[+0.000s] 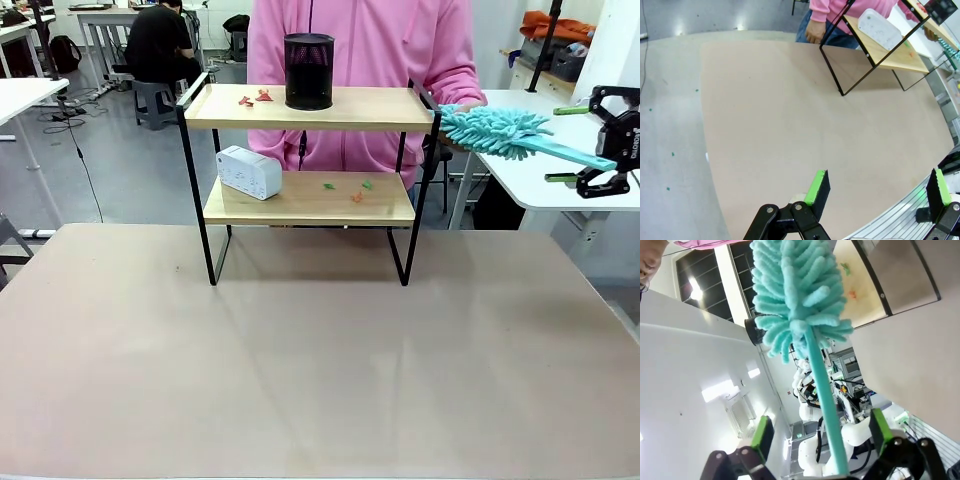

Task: Clean the shelf.
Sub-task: Pick up the Duster from the human.

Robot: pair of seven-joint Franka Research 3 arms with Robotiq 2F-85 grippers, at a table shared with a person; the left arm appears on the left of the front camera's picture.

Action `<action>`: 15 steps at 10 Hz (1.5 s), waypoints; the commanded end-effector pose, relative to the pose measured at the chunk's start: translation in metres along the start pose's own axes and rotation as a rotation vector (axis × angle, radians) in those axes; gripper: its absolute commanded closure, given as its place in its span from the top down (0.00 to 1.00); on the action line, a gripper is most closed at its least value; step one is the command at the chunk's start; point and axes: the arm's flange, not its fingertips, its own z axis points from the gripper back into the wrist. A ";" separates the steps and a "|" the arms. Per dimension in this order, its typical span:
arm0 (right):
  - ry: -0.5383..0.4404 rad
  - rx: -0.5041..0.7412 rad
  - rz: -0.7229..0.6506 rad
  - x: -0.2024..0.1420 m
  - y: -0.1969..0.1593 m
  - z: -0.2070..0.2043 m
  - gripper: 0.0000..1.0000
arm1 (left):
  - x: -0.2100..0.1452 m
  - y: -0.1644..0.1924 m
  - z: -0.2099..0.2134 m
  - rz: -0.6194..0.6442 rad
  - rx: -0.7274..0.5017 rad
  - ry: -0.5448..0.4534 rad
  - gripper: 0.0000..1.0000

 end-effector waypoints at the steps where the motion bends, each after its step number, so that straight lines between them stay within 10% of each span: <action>1: -0.036 0.018 0.049 0.006 0.004 -0.006 0.71 | 0.002 0.000 0.000 -0.021 -0.012 -0.010 1.00; 4: -0.046 0.013 0.044 0.005 0.003 -0.007 0.00 | 0.002 0.000 0.000 -0.021 -0.012 -0.010 1.00; 15: 0.019 -0.033 0.073 -0.009 0.005 0.013 0.00 | 0.002 0.000 0.000 -0.021 -0.012 -0.010 1.00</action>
